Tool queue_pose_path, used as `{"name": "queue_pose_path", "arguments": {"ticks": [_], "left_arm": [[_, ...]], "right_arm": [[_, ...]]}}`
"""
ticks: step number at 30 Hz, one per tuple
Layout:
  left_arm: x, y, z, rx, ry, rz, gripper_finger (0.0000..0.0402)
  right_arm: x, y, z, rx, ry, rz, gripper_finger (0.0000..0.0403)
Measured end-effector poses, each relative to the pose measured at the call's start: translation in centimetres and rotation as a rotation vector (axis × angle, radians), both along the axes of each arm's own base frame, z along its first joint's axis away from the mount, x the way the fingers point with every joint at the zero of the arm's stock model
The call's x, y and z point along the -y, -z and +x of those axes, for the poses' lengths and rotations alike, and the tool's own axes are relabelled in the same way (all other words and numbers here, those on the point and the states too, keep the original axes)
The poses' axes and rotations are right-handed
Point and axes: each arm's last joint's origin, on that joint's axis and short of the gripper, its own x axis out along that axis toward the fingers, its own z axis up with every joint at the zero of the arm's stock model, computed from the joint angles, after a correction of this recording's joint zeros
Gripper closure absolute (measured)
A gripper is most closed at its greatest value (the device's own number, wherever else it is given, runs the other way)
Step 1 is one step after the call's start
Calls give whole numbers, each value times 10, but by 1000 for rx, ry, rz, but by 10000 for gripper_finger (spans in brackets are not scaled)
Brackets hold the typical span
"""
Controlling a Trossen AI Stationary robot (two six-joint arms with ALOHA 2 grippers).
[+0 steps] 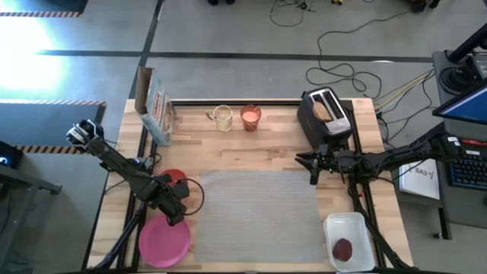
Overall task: Arrange a breakfast setting
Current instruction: Put the red bowl on the gray placemat
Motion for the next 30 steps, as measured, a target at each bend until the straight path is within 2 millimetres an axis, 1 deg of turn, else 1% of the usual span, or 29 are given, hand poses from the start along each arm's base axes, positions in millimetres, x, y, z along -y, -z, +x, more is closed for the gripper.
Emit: {"name": "queue_pose_path", "arguments": {"ticks": [7,11,14,16,19,25,30], "left_arm": [[-4,-17,15,73,56,6,401],[-13,-26,33,147,67,9,401],[-21,-31,51,173,100,34,401],[-25,-35,67,188,123,61,401],[-26,-36,93,183,183,103,402],[-12,-30,142,124,350,165,402],[-1,-26,170,75,460,192,402]], "right_arm": [[0,0,0,0,-1,0,316],[0,0,0,0,-1,0,316],[0,0,0,0,0,0,316],[0,0,0,0,-1,0,316],[0,0,0,0,0,0,316],[0,0,0,0,-1,0,316],[0,0,0,0,0,0,316]]}}
